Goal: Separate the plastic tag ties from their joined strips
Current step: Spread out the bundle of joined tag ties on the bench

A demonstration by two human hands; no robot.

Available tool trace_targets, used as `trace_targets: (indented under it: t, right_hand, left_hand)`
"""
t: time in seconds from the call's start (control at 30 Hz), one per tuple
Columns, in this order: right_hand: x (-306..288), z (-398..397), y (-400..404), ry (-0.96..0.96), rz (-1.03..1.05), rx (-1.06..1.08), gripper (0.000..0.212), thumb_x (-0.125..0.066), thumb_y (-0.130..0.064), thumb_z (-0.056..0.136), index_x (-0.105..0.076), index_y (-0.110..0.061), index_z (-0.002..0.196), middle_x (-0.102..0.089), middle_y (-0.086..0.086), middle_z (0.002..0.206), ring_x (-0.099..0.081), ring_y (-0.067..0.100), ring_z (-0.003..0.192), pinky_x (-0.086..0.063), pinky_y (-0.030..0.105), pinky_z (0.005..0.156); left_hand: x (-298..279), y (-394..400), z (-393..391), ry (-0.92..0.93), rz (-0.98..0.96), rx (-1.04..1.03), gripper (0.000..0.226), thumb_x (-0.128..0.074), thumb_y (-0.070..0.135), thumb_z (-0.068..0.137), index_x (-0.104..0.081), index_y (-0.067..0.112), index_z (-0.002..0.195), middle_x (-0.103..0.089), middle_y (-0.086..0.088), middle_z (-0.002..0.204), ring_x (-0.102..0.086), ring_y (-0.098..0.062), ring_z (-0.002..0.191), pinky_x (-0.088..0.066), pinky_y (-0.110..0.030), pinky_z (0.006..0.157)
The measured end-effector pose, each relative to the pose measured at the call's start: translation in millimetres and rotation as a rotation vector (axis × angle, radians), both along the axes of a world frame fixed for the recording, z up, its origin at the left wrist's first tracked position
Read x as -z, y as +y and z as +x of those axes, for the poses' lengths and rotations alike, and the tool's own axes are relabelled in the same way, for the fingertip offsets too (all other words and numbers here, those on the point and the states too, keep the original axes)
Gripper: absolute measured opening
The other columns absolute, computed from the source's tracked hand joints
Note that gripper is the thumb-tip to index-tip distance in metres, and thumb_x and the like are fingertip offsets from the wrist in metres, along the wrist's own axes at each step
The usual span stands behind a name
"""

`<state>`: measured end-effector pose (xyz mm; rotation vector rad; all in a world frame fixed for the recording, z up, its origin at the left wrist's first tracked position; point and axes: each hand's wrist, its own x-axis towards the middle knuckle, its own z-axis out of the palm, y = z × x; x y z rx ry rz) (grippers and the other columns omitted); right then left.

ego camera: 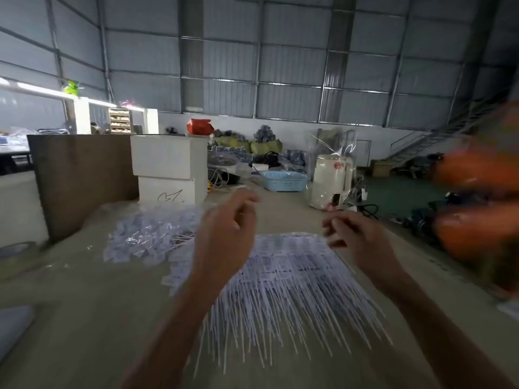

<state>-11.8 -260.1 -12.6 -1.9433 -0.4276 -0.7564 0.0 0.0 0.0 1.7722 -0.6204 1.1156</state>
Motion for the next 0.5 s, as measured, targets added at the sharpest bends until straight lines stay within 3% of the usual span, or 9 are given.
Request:
trace_targets:
  t: [0.07,0.1,0.17,0.23,0.3,0.4,0.5]
  right_hand:
    - [7,39,-12,0.114,-0.176,0.268,0.025,-0.053,-0.010,0.100,-0.067,-0.015,0.121,-0.065,0.009,0.127,-0.061,0.019,0.112,-0.050,0.029,0.090]
    - [18,56,-19,0.214,-0.334,0.349,0.032,-0.052,-0.013,0.101,-0.059,-0.008,0.132,-0.056,0.014,0.140,-0.053,0.024,0.125,-0.042,0.034,0.103]
    - [53,79,-32,0.399,-0.566,0.397,0.045,-0.046,-0.022,0.105,-0.043,-0.007,0.147,-0.042,0.012,0.153,-0.041,0.025,0.139,-0.029,0.032,0.114]
    - [85,87,-39,0.516,-0.617,0.374,0.050,-0.039,-0.029,0.107,-0.033,-0.012,0.154,-0.037,0.009,0.158,-0.038,0.024,0.142,-0.027,0.029,0.116]
    - [93,94,-45,0.546,-0.580,0.385,0.052,-0.040,-0.033,0.107,-0.032,-0.013,0.154,-0.037,0.009,0.158,-0.038,0.025,0.142,-0.028,0.030,0.114]
    - [89,97,-49,0.443,-0.552,0.467,0.045,-0.045,-0.033,0.105,-0.049,-0.013,0.145,-0.052,0.008,0.147,-0.050,0.026,0.132,-0.036,0.031,0.108]
    - [82,94,-48,0.292,-0.384,0.573,0.032,-0.046,-0.014,0.104,-0.064,-0.014,0.131,-0.064,0.009,0.133,-0.062,0.027,0.117,-0.042,0.029,0.098]
  left_hand:
    - [16,-14,27,0.231,0.474,-0.092,0.030,-0.046,0.035,0.100,-0.057,0.037,0.128,-0.068,0.003,0.114,-0.063,-0.014,0.099,-0.054,-0.039,0.086]
    - [37,-16,45,0.296,0.685,-0.150,0.038,-0.044,0.040,0.102,-0.049,0.035,0.139,-0.058,0.002,0.136,-0.054,-0.016,0.121,-0.045,-0.037,0.102]
    - [78,-10,68,0.386,0.904,-0.159,0.049,-0.037,0.046,0.103,-0.037,0.033,0.150,-0.038,0.004,0.156,-0.032,-0.013,0.143,-0.025,-0.031,0.117]
    - [105,3,81,0.395,0.918,-0.156,0.049,-0.032,0.049,0.104,-0.036,0.035,0.151,-0.031,0.007,0.159,-0.024,-0.011,0.147,-0.018,-0.028,0.118]
    - [114,8,91,0.413,0.865,-0.108,0.047,-0.036,0.049,0.103,-0.042,0.036,0.147,-0.032,0.008,0.158,-0.025,-0.011,0.146,-0.020,-0.031,0.118]
    - [114,7,88,0.367,0.827,-0.084,0.045,-0.042,0.046,0.102,-0.050,0.030,0.143,-0.037,0.004,0.156,-0.030,-0.015,0.145,-0.024,-0.033,0.117]
    - [114,8,88,0.371,0.804,-0.084,0.046,-0.042,0.045,0.102,-0.049,0.028,0.144,-0.039,0.003,0.155,-0.030,-0.015,0.144,-0.027,-0.033,0.115]
